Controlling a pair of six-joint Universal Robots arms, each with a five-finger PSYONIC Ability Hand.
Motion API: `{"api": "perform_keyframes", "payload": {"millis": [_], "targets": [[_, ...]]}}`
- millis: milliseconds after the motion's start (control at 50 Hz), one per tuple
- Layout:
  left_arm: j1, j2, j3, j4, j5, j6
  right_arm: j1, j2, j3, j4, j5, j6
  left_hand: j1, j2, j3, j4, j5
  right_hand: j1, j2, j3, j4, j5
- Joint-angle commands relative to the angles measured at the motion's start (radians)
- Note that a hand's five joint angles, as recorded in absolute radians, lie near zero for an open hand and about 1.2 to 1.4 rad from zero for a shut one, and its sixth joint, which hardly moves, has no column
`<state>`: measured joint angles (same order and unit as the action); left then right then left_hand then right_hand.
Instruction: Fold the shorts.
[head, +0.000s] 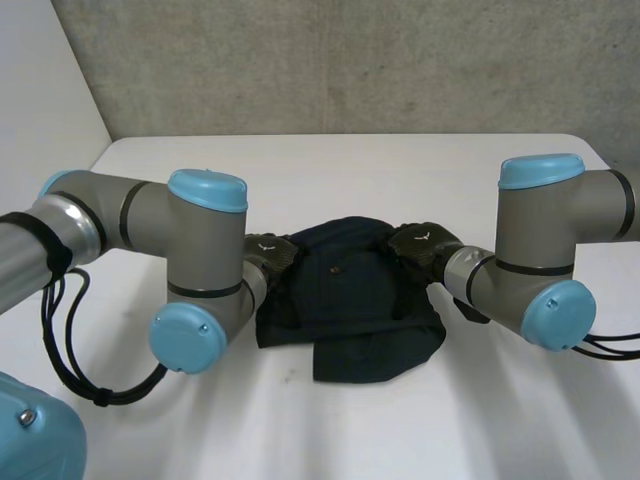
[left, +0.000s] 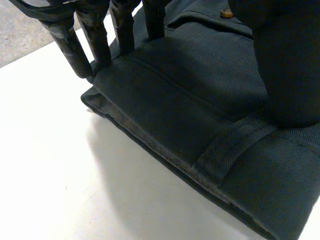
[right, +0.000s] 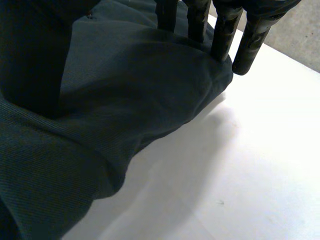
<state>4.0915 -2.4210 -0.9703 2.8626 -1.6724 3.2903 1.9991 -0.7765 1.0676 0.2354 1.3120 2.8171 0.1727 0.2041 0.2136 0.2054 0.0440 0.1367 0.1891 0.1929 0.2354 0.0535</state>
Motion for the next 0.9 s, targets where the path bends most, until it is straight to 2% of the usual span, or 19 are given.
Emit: {"api": "perform_keyframes", "payload": {"millis": [20, 100, 160, 200, 260, 280, 340, 500, 900], "targets": [[-0.020, 0.123, -0.019, -0.002, 0.005, -0.011, 0.000, -0.087, 0.017, -0.011, 0.006, -0.022, 0.006, -0.026, -0.035, -0.027, -0.040, 0.038, -0.015, -0.018, -0.061, -0.053], [-0.028, 0.226, -0.019, -0.005, 0.003, -0.034, 0.000, -0.199, 0.037, -0.048, 0.024, 0.047, 0.006, -0.026, -0.035, -0.027, -0.040, 0.038, -0.015, -0.018, -0.061, -0.053], [-0.007, 0.337, -0.027, -0.017, 0.003, -0.066, -0.008, -0.305, 0.064, -0.103, 0.068, 0.111, 0.006, -0.026, -0.035, -0.027, -0.040, 0.038, -0.015, -0.018, -0.061, -0.053], [0.021, 0.396, -0.033, -0.022, 0.005, -0.084, -0.028, -0.381, 0.080, -0.135, 0.140, 0.159, 0.006, -0.026, -0.035, -0.027, -0.040, 0.038, -0.015, -0.018, -0.061, -0.053], [0.107, 0.502, -0.048, -0.031, 0.007, -0.129, -0.057, -0.450, 0.092, -0.142, 0.223, 0.191, 0.003, -0.029, -0.038, -0.030, -0.043, 0.038, -0.015, -0.018, -0.061, -0.053], [0.124, 0.528, -0.051, -0.037, 0.008, -0.141, -0.075, -0.493, 0.101, -0.139, 0.275, 0.197, 0.003, -0.029, -0.038, -0.030, -0.043, 0.038, -0.015, -0.018, -0.061, -0.053], [0.171, 0.609, -0.057, -0.074, 0.023, -0.173, -0.094, -0.565, 0.123, -0.113, 0.332, 0.191, 0.003, -0.029, -0.038, -0.030, -0.043, 0.038, -0.015, -0.018, -0.061, -0.053], [0.211, 0.677, -0.073, -0.169, 0.075, -0.205, -0.097, -0.633, 0.127, -0.022, 0.325, 0.182, 0.002, -0.030, -0.039, -0.031, -0.044, 0.038, -0.015, -0.018, -0.061, -0.053], [0.214, 0.678, -0.090, -0.175, 0.079, -0.221, -0.097, -0.661, 0.152, -0.018, 0.323, 0.183, 0.002, -0.030, -0.039, -0.031, -0.044, 0.038, -0.015, -0.018, -0.061, -0.053]]}}
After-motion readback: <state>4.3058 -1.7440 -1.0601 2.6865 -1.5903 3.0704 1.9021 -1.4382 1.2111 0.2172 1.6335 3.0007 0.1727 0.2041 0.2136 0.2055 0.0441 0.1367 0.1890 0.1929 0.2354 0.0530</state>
